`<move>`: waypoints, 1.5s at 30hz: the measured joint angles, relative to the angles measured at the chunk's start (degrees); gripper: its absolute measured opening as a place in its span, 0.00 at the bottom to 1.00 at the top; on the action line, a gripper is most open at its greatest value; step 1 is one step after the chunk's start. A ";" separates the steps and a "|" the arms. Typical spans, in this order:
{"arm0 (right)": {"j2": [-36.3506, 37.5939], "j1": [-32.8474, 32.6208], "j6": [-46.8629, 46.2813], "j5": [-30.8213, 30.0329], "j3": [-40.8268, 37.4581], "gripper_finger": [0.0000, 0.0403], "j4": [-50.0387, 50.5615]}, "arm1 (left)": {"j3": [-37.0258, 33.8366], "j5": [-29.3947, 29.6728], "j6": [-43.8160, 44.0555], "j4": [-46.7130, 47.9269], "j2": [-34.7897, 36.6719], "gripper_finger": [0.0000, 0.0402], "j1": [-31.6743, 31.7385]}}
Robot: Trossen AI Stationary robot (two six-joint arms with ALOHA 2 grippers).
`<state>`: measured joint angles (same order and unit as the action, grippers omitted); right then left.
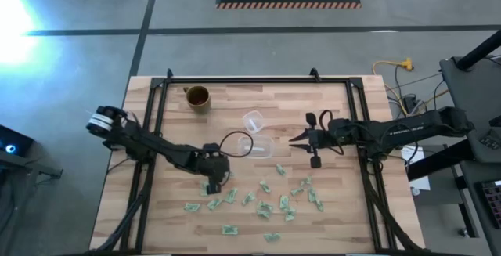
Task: Pick and place Stevia / Truvia into bins
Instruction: Put the stevia packet into the bottom transparent container
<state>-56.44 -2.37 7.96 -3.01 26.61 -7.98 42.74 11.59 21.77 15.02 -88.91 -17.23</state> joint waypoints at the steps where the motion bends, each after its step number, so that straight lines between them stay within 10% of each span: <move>1: -0.14 0.00 -0.06 0.00 0.00 0.14 0.07 | 0.00 -0.24 0.27 -0.04 -0.26 0.35 0.00; 15: -0.42 0.00 -0.03 0.00 0.00 0.14 0.07 | 0.04 -0.15 0.37 -0.67 -2.21 0.34 0.00; 25: -0.40 0.00 -0.03 0.00 0.00 0.14 0.22 | 0.02 0.88 -0.04 -0.50 -1.41 0.04 0.00; 32: -0.38 -0.02 -0.03 0.00 -0.02 0.14 0.29 | 0.72 0.90 -0.33 -0.46 -1.24 0.03 0.02; 45: -0.34 -0.01 -0.03 -0.02 -0.04 0.14 0.47 | 10.86 11.72 -21.76 -1.61 1.10 0.03 0.67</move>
<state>-56.78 -2.38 7.92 -3.03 26.57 -7.51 53.60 23.31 0.01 13.41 -87.81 -16.56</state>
